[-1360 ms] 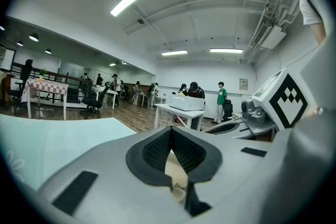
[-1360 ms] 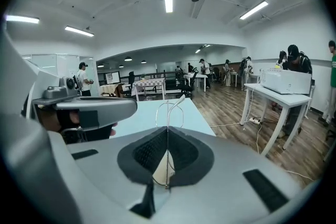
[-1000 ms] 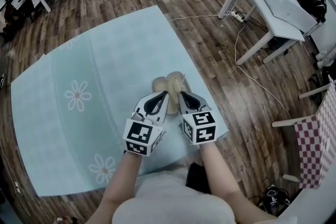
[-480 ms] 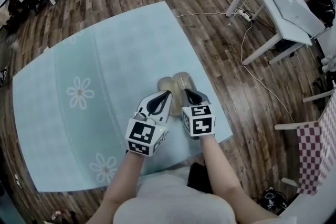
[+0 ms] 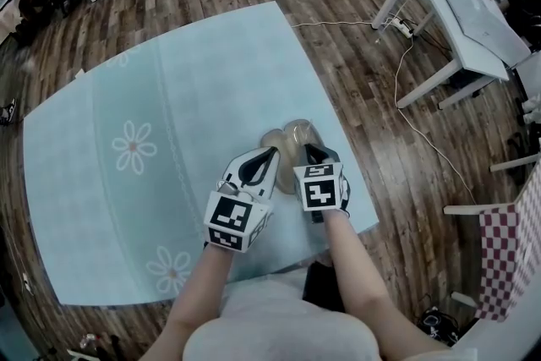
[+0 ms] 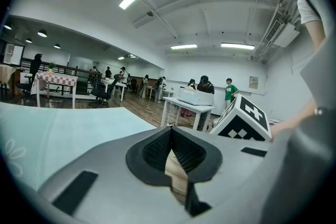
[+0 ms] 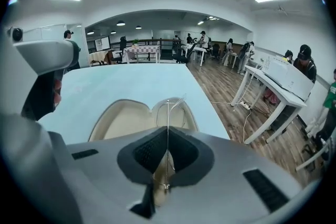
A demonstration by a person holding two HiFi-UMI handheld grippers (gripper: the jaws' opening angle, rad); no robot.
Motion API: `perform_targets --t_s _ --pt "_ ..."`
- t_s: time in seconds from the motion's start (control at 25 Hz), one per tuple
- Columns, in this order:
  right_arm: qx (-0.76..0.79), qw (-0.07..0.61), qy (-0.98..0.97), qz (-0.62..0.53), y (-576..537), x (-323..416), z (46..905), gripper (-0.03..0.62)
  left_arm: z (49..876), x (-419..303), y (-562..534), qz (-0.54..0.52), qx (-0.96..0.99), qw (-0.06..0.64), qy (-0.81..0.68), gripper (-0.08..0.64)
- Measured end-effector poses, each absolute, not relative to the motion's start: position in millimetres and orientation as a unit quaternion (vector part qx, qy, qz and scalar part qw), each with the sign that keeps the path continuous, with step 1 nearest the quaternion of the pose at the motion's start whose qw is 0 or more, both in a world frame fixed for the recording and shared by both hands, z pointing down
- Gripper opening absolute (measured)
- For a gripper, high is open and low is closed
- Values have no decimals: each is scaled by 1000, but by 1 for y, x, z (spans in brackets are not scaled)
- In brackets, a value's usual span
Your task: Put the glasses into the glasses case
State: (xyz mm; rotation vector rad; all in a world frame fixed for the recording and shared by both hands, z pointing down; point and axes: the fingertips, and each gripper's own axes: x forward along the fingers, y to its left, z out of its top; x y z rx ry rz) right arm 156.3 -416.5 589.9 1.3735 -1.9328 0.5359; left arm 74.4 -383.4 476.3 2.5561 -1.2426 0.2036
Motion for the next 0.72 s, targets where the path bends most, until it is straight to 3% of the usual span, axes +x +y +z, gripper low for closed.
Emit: perform_targets --t_s 0.16,0.28,0.4,0.72 --pt "515 364 -747 210 -417 153 594 14 477 70 -387 70 885 148 -436 8" --pt "502 360 -754 223 -413 146 596 137 479 67 -385 67 884 148 -437 8" --pt "494 363 -758 223 -411 139 594 175 479 62 -384 65 884 148 -438 9" --pt "494 326 -774 225 -410 134 578 199 471 58 -384 64 883 141 -442 9"
